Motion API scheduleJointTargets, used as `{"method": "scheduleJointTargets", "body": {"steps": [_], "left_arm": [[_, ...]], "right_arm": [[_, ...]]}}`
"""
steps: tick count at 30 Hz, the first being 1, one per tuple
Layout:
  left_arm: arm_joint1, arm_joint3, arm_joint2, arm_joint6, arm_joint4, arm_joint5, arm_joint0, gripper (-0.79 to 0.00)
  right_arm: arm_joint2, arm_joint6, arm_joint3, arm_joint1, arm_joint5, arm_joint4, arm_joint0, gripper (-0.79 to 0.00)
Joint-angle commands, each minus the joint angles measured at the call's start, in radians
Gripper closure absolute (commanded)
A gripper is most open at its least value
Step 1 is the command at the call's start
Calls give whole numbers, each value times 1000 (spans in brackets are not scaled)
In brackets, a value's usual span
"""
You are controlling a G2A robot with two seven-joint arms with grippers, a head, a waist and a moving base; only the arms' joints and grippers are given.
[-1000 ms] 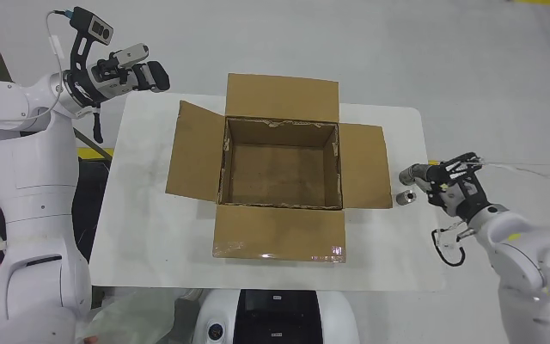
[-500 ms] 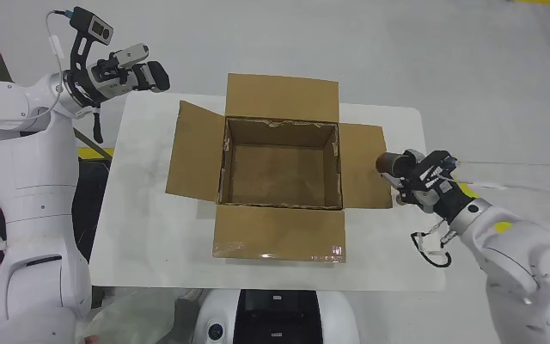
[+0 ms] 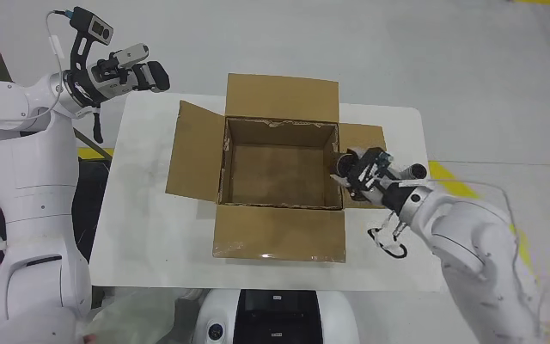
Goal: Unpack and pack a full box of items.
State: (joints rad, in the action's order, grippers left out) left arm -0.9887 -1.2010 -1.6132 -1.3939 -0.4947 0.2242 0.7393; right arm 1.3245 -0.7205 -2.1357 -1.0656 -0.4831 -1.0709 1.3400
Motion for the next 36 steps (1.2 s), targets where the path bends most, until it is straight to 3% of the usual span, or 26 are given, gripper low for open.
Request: {"method": "scheduleJointTargets", "body": {"steps": [1,14,25,36], "left_arm": [[0,0,0,0,0,0,0,-785],[0,0,0,0,0,0,0,-785],[0,0,0,0,0,0,0,-785],[0,0,0,0,0,0,0,-785]], "right_arm": [[-63,-24,30,-8,30,26,-58,0],[-398,-88,317,-98,330,172,-379,0],[-606,-33,550,-182,399,193,-528,0],[-694,40,694,-242,409,197,-572,0]]}}
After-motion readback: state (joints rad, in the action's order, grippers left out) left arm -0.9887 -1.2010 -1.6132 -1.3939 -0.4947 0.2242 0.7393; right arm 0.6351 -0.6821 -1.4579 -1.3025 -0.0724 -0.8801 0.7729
